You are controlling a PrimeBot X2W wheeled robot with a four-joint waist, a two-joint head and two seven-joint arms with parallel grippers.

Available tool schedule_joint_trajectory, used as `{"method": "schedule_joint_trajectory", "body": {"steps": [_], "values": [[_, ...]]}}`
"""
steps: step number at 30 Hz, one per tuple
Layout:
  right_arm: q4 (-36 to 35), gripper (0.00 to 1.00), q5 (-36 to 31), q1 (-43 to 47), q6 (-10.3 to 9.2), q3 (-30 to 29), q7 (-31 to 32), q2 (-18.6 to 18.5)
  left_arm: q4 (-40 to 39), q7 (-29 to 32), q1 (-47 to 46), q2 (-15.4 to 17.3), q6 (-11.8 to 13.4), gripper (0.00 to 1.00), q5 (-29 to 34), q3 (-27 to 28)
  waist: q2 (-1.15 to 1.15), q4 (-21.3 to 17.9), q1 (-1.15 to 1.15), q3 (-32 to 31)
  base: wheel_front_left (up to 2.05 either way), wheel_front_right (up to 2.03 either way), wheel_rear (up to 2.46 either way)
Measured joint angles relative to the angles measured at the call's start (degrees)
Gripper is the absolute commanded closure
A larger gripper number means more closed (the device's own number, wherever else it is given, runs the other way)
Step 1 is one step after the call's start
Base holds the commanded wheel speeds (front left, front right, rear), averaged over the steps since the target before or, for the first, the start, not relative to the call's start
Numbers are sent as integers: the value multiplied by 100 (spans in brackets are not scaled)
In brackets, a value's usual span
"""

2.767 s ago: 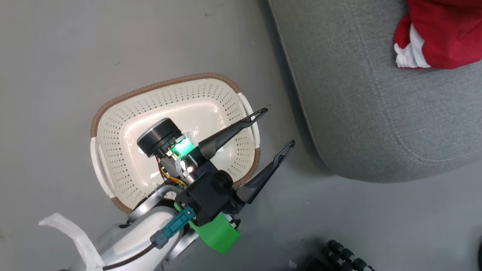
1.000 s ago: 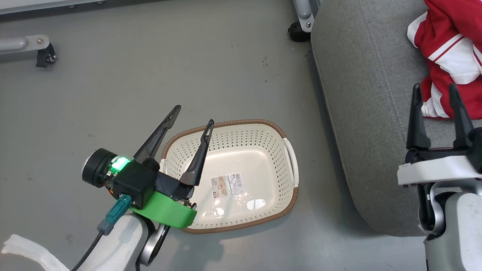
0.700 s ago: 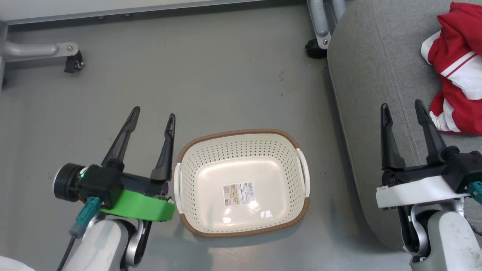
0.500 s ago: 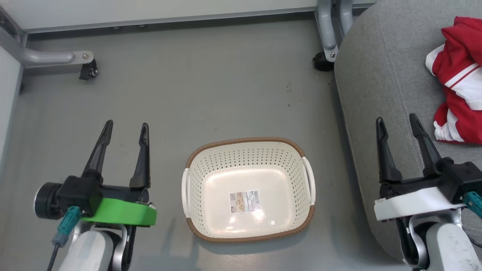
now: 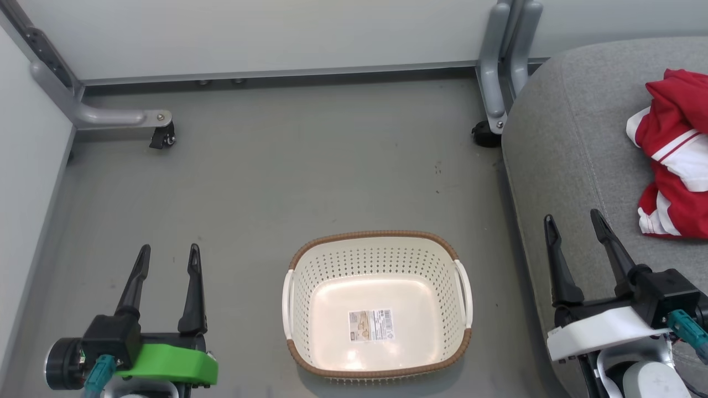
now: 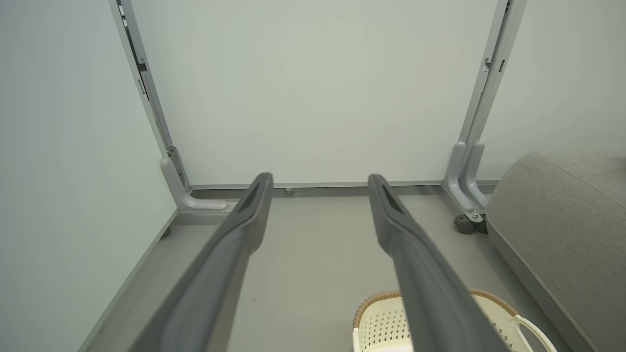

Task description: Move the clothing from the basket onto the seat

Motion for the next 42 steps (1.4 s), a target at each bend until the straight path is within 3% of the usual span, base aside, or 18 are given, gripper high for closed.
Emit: {"method": "schedule_joint_trajectory", "body": {"steps": [18, 42], "values": [[123, 0, 183, 359, 0, 132, 63, 0, 336, 0, 429, -323, -307, 0, 323, 256, 0, -74, 0, -378, 0, 0, 0], [120, 0, 249, 393, 0, 145, 64, 0, 510, 0, 469, -527, -469, 0, 591, 534, 0, -97, 0, -347, 0, 0, 0]]}}
